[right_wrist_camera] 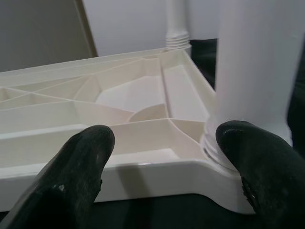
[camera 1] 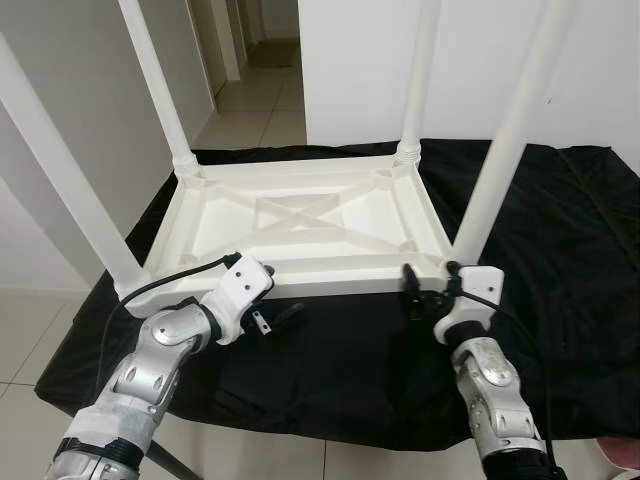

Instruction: Building children table

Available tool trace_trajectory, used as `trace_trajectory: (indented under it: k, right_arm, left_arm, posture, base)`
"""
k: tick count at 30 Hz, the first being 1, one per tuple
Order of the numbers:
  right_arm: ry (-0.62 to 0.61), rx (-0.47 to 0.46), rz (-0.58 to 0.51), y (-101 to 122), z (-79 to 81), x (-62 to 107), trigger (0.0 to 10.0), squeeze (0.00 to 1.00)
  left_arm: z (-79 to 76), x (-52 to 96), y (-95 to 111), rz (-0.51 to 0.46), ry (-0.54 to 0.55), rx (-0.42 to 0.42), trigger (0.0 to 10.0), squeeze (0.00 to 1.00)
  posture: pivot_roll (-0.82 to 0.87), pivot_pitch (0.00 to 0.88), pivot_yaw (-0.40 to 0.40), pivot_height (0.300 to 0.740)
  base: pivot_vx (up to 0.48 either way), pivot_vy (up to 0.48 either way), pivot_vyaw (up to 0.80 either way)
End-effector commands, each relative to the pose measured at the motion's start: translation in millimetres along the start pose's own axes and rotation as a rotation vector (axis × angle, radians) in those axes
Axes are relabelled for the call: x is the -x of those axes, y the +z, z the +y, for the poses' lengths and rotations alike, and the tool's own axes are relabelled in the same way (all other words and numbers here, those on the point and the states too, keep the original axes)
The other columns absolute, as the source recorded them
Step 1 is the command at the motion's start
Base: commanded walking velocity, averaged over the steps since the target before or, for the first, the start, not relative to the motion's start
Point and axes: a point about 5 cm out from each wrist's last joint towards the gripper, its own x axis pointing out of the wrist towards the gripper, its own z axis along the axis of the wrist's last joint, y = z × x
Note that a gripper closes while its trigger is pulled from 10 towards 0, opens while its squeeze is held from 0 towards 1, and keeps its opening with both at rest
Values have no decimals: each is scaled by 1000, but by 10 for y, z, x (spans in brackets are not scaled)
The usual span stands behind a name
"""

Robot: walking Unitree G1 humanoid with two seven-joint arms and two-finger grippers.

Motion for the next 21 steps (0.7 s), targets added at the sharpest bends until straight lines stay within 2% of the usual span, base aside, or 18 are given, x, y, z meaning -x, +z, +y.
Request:
trace_trajectory:
  k: [1,2,3,4,7,12,16,19,21]
  right_arm:
    - [-34,-8,14,-49,-52,49,10000,0]
    - [-34,-8,14,-49,-52,49,10000,0]
    - [7,1,0,-45,59,89,10000,0]
    - [7,1,0,-45,59,89,10000,0]
    - [54,6,-7,-55,227,132,10000,0]
    - [69,11,-16,-46,277,130,10000,0]
    - [95,12,-56,38,389,68,10000,0]
    - [98,10,-65,61,413,55,10000,0]
    - [100,6,-78,97,438,44,10000,0]
  left_arm:
    - [31,-7,-1,0,-5,-2,10000,0]
    - [31,-7,-1,0,-5,-2,10000,0]
    - [46,-33,-22,6,-2,-16,10000,0]
    - [46,-33,-22,6,-2,-16,10000,0]
    - [55,-68,-48,11,3,-6,10000,0]
    - [60,-83,-53,10,7,3,10000,0]
    - [78,-185,-105,31,41,-4,10000,0]
    - [89,-214,-122,37,55,-2,10000,0]
    - [130,-270,-152,59,93,24,10000,0]
  posture:
    - [-104,0,118,740]
    - [-104,0,118,740]
    - [-105,9,115,740]
    - [-105,9,115,740]
    - [-105,11,114,740]
    - [-105,11,114,740]
    - [-106,21,110,740]
    - [-107,18,111,740]
    - [-110,21,112,740]
  base:
    - [0,0,0]
    - [0,0,0]
    - [0,0,0]
    - [0,0,0]
    - [0,0,0]
    - [0,0,0]
    - [0,0,0]
    - [0,0,0]
    - [0,0,0]
